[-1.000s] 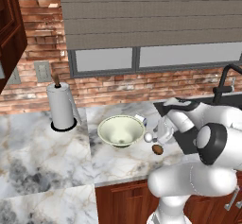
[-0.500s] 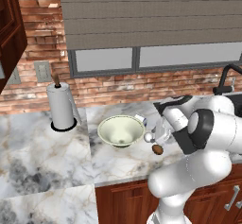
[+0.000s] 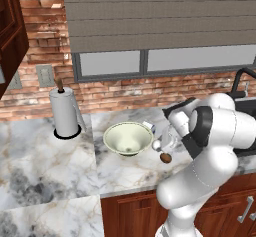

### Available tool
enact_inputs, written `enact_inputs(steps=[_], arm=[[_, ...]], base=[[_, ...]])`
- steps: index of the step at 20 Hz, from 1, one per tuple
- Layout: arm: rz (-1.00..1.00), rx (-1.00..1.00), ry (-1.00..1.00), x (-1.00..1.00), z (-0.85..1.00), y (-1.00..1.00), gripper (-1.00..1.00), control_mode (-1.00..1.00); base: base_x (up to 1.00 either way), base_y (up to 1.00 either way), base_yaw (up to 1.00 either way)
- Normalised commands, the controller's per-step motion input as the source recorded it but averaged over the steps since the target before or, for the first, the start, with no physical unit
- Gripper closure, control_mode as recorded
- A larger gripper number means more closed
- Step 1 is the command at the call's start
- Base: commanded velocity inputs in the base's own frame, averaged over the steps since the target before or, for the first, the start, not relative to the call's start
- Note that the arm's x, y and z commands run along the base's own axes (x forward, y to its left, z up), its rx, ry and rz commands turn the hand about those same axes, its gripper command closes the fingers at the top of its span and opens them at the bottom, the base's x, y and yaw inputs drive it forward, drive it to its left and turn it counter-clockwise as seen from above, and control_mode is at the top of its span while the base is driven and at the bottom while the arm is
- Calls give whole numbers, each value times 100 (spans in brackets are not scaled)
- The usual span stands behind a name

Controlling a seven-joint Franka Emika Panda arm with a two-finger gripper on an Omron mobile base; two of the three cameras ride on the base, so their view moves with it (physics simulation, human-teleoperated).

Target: Gather the eggs and milk located in the vicinity of the sink area and place them right next to the bowl.

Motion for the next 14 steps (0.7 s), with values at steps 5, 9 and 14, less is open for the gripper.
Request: enact_inputs(steps=[5,9,14], arm=[[0,0,0,7,-17,5,-100,-100],[0,0,1,4,-18,3,100,-100],[0,0,0,2,-2,0,100,-100]], base=[[0,0,0],[0,0,0],[0,0,0]])
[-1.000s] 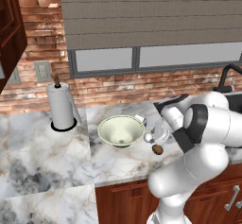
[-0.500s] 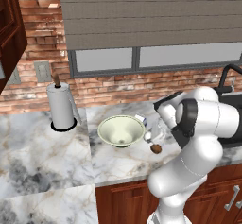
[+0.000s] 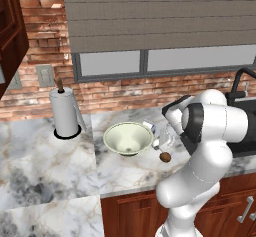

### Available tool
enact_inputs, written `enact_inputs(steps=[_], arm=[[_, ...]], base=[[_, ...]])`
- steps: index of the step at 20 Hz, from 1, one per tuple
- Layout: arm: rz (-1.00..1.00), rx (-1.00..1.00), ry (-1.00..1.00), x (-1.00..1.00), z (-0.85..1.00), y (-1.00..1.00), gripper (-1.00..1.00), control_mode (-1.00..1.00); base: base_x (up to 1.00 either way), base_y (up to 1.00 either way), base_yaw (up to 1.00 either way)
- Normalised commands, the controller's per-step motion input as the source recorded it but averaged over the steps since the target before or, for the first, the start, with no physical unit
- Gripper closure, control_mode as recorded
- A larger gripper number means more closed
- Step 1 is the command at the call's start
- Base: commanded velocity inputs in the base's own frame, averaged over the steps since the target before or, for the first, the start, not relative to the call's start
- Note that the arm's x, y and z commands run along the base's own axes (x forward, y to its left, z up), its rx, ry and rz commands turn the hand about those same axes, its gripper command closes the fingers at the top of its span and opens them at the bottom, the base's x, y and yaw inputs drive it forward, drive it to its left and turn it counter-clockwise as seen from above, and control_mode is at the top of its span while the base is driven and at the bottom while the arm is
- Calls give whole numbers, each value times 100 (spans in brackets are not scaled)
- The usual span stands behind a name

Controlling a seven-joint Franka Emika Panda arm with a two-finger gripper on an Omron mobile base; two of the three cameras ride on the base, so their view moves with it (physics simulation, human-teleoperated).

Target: Gather the eggs and milk located in the vicinity of the sink area and place them right next to the bowl.

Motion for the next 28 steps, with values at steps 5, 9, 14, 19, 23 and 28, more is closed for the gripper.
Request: enact_inputs(steps=[5,9,14,19,23,28], arm=[[0,0,0,0,0,0,100,-100],[0,0,0,0,0,11,100,-100],[0,0,0,0,0,24,100,-100],[0,0,0,0,-1,23,100,-100],[0,0,0,0,-9,14,100,-100],[0,0,0,0,-11,3,100,-100]], base=[[0,0,0],[0,0,0],[0,0,0],[0,0,0],[0,0,0],[0,0,0]])
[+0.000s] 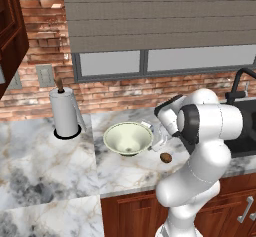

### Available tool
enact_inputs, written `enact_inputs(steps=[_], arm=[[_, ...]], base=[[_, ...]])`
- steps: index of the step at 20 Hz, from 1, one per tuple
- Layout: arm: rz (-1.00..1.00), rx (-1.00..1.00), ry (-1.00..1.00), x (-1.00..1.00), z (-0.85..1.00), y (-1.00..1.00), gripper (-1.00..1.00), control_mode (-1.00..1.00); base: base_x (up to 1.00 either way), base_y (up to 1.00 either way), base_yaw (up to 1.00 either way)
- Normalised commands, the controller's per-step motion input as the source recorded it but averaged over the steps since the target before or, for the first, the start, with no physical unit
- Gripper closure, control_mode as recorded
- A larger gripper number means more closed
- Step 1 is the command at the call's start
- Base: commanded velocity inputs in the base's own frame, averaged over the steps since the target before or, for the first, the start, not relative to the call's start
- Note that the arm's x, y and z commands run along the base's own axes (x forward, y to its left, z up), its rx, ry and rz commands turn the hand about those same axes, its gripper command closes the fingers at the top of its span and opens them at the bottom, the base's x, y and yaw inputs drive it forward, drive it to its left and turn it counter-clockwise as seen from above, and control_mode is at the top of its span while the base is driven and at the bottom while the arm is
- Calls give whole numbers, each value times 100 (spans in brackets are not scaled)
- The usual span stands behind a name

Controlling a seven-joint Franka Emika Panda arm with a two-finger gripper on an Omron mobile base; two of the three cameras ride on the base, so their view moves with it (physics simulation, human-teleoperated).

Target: Gather the eggs and milk located in the vicinity of the sink area and place them right next to the bowl.

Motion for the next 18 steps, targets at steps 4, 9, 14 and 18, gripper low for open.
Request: enact_inputs(steps=[4,9,14,18], arm=[[0,0,0,0,-12,0,-100,-100],[0,0,0,0,-3,0,-100,-100],[0,0,0,-2,0,0,-100,-100],[0,0,0,-16,0,-8,-100,-100]], base=[[0,0,0],[0,0,0],[0,0,0],[0,0,0]])
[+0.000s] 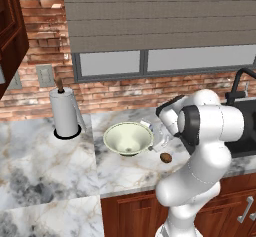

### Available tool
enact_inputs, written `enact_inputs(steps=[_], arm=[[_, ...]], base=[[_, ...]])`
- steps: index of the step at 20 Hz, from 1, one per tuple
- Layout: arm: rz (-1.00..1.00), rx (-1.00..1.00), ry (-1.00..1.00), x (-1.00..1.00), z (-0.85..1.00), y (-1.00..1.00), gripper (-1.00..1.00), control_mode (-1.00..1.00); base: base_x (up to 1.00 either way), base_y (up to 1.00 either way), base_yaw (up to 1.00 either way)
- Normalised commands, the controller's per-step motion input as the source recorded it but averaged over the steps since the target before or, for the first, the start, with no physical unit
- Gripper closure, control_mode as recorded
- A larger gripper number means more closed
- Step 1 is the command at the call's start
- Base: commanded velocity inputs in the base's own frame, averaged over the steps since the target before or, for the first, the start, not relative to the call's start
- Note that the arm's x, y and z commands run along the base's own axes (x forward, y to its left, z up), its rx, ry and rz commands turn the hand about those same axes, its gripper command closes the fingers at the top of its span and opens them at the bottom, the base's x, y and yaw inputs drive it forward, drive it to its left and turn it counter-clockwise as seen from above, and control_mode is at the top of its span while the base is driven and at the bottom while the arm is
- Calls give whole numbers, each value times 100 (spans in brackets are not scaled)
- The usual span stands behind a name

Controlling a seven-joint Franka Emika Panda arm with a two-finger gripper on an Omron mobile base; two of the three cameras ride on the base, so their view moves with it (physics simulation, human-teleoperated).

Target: Gather the eggs and milk located in the vicinity of the sink area and place them right next to the bowl.

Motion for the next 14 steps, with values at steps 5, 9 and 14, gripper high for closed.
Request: enact_inputs(steps=[5,9,14], arm=[[0,0,0,-28,0,-15,-100,-100],[0,0,0,-31,0,-19,-100,-100],[0,0,0,-23,3,-4,-100,-100]], base=[[0,0,0],[0,0,0],[0,0,0]])
